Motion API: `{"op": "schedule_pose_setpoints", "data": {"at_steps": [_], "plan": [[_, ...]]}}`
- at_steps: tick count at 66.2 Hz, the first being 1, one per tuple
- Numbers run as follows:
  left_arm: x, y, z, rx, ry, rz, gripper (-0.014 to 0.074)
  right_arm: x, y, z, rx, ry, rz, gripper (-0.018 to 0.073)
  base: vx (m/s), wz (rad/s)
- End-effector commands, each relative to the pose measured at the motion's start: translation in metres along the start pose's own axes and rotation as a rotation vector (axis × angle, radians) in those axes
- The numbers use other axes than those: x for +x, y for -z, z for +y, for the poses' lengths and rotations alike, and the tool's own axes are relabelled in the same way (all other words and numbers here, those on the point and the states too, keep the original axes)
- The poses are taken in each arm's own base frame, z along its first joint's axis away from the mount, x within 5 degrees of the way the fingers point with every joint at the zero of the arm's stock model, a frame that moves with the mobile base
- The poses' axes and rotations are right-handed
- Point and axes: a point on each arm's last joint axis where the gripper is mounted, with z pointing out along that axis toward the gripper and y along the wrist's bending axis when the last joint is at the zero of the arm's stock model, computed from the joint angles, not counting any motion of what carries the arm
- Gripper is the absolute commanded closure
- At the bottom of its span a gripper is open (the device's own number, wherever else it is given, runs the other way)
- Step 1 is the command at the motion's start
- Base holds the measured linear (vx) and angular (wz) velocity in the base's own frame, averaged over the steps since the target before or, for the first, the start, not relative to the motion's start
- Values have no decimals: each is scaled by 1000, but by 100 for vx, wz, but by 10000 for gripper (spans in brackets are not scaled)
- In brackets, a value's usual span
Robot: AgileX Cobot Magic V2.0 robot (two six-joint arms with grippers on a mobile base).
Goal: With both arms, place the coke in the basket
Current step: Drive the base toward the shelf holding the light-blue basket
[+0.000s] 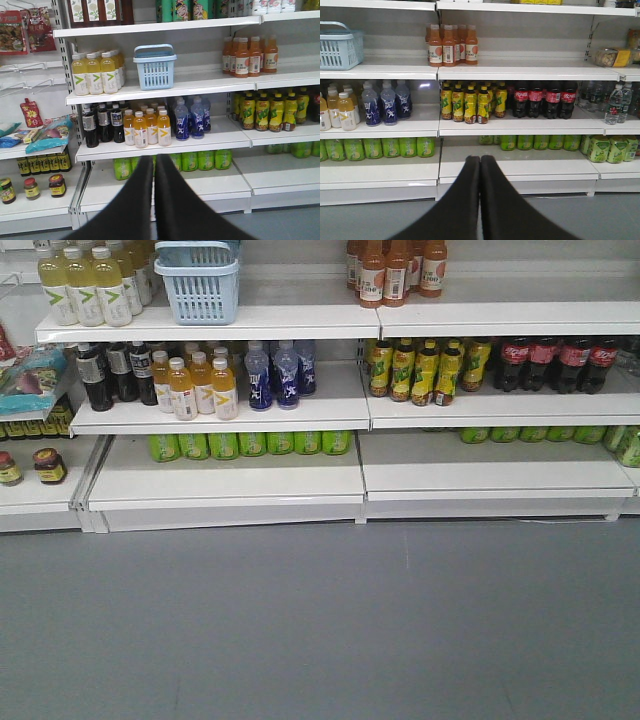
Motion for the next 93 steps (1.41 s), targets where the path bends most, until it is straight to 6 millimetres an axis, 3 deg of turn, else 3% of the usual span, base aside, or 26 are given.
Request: {"op": "schedule_pose_setpoints", "data": {"at_steps": [1,93], "plan": [[-6,2,-1,7,-1,-84,603,-2,0,1,-4,11,-73,568,0,0],[-6,2,-1,7,-1,-84,603,-2,0,1,-4,11,-73,568,4,-1]]}}
